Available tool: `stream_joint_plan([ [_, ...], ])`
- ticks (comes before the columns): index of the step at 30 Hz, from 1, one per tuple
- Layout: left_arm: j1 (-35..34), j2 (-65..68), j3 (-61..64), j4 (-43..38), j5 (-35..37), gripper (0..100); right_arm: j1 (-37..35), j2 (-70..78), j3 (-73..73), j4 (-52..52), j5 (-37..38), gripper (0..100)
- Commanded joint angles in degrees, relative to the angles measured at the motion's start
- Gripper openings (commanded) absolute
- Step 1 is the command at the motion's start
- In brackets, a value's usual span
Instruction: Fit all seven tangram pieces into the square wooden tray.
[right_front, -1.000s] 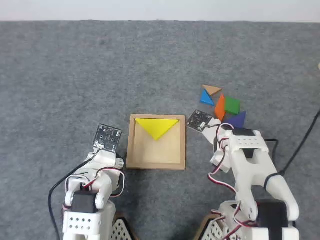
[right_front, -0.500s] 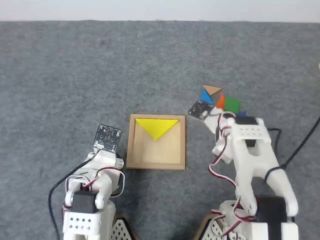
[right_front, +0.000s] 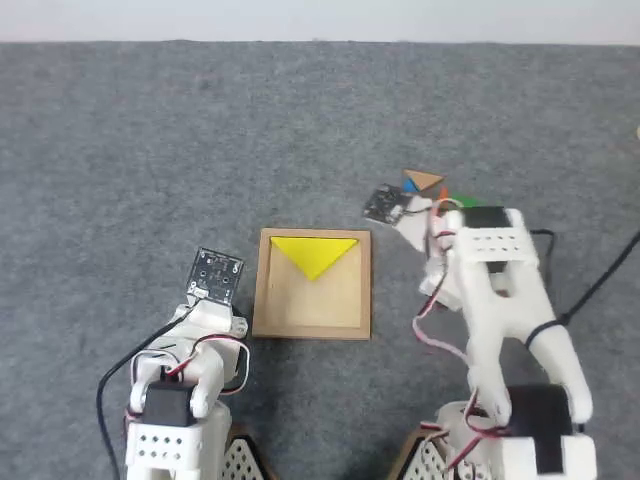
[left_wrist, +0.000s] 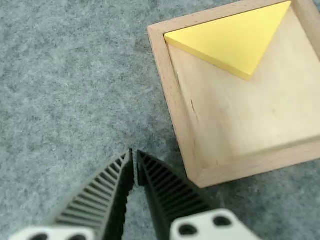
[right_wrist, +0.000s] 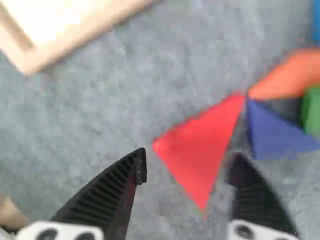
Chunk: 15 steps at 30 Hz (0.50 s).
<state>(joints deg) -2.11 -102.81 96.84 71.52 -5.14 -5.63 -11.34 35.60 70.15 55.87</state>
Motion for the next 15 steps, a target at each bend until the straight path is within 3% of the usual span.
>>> stream_joint_plan([
  [1,-0.4,-0.5,-0.3,0.3,0.3,2,3.1,0.9,-0.4,0.7,6.7,47.0],
  [8,-0.4,-0.5,-0.3,0.3,0.3,2,3.3,5.2,3.0,-7.6,8.6,43.4],
  [15,-0.4,-0.5,-0.3,0.3,0.3,2,3.3,10.4,3.2,-12.4,0.9,43.3],
])
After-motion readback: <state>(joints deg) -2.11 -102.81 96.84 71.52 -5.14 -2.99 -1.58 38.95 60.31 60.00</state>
